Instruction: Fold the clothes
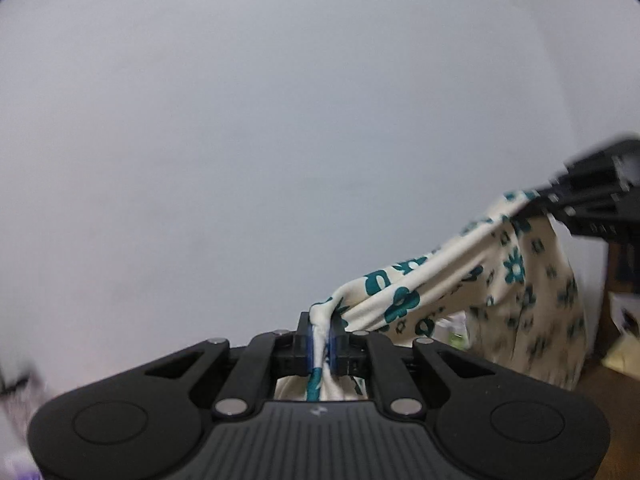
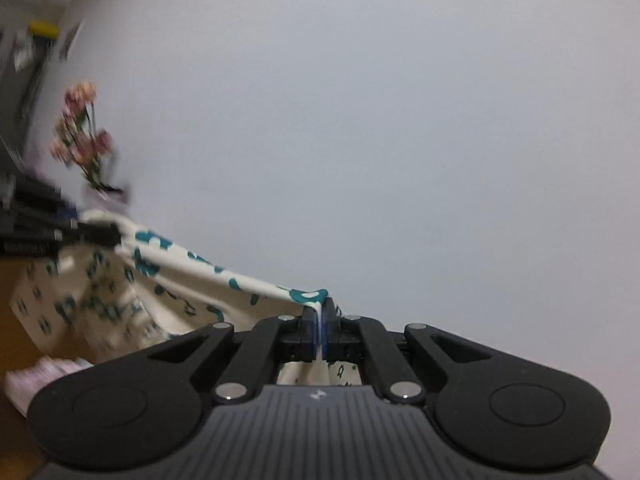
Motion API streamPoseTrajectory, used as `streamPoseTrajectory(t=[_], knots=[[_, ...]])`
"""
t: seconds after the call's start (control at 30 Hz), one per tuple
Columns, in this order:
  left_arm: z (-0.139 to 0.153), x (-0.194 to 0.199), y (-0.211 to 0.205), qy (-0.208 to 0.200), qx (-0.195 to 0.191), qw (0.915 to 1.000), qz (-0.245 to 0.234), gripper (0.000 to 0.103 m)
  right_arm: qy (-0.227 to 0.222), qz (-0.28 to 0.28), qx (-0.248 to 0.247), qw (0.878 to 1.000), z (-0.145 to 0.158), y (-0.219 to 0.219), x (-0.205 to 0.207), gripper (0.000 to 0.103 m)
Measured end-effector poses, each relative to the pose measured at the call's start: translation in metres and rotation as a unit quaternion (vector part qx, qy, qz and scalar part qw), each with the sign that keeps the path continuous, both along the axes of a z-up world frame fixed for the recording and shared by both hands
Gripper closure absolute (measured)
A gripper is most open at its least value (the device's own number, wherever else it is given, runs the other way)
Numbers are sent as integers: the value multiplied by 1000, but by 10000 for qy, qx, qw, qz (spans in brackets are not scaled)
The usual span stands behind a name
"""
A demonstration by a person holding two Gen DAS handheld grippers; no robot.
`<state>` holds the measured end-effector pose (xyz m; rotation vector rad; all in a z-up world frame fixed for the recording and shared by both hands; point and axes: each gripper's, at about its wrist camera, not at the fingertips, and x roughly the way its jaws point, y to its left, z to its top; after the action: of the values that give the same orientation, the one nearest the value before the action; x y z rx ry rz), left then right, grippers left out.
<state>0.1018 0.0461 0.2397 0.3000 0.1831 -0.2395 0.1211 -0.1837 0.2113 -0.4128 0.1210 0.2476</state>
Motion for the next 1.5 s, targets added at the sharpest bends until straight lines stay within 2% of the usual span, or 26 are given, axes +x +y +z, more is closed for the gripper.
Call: streamPoseTrajectory(t=[0.07, 0.17, 0.27, 0.37, 0.43, 0.5, 0.53, 0.57, 0.6, 0.63, 0.67, 0.7, 0.73, 0.77, 0.8, 0.87, 0.9, 0.97, 1.07, 1.2, 1.3, 1.33, 1.4, 1.47, 1.5], knots=[[-13, -12, -20, 100, 322, 9990, -285, 97, 136, -119, -277, 9995, -8, -12, -18, 102], [-62, -34, -36, 713, 724, 9918, -779, 97, 809, -37, -547, 9952, -52, -28, -37, 102], [-125, -50, -41, 1675, 959, 9756, -1049, 97, 1758, 109, -609, 9825, -113, -39, -56, 102], [-170, -59, -47, 2427, 1047, 9574, -1158, 97, 2721, 298, -499, 9605, -176, -42, -70, 102], [-194, -65, -46, 2804, 1077, 9456, -1250, 97, 3188, 447, -343, 9461, -208, -40, -78, 102], [-212, -64, -43, 3118, 1102, 9341, -1343, 97, 3440, 568, -196, 9370, -221, -39, -84, 101], [-218, -61, -41, 3240, 1113, 9291, -1390, 95, 3558, 627, -123, 9324, -227, -38, -86, 97], [-223, -58, -39, 3362, 1123, 9240, -1437, 88, 3631, 678, 32, 9293, -228, -38, -88, 92], [-221, -62, -37, 3407, 1030, 9224, -1497, 84, 3695, 727, 201, 9262, -228, -38, -90, 71], [-215, -59, -32, 3400, 867, 9238, -1531, 73, 3758, 776, 370, 9227, -227, -37, -92, 43], [-208, -56, -27, 3389, 700, 9252, -1561, 59, 3769, 804, 641, 9205, -222, -43, -90, 32], [-201, -52, -22, 3376, 532, 9262, -1591, 51, 3769, 827, 928, 9179, -216, -50, -88, 21], [-191, -49, -16, 3302, 346, 9301, -1569, 38, 3716, 775, 1241, 9168, -206, -62, -85, 20], [-180, -47, -9, 3182, 162, 9359, -1504, 29, 3652, 711, 1557, 9151, -197, -74, -82, 20], [-171, -37, -1, 3022, 15, 9435, -1359, 26, 3528, 519, 1808, 9166, -187, -89, -77, 16], [-160, -16, 7, 2837, -18, 9535, -1022, 17, 3291, 36, 1925, 9245, -179, -110, -61, 14], [-158, 0, 9, 2810, 7, 9559, -852, 17, 3265, -235, 1897, 9257, -180, -118, -49, 14], [-162, 28, 9, 2953, 62, 9527, -716, 17, 3310, -768, 1840, 9223, -186, -132, -22, 14], [-181, 70, 4, 3302, 240, 9420, -553, 17, 3547, -1218, 1783, 9097, -208, -155, 23, 17], [-208, 108, -4, 3622, 407, 9308, -296, 17, 3725, -1491, 1919, 8957, -233, -171, 63, 28], [-224, 126, -3, 3867, 362, 9214, -173, 22, 3985, -1453, 1890, 8856, -248, -168, 84, 29], [-228, 130, -2, 3929, 343, 9187, -195, 27, 4107, -1441, 1829, 8815, -253, -166, 89, 29], [-236, 136, -2, 4057, 284, 9131, -274, 46, 4288, -1427, 1714, 8754, -261, -161, 96, 31], [-242, 140, -2, 4148, 194, 9089, -372, 84, 4387, -1424, 1609, 8725, -267, -156, 101, 51], [-244, 140, -1, 4167, 159, 9079, -420, 90, 4436, -1423, 1556, 8710, -270, -154, 103, 74]])
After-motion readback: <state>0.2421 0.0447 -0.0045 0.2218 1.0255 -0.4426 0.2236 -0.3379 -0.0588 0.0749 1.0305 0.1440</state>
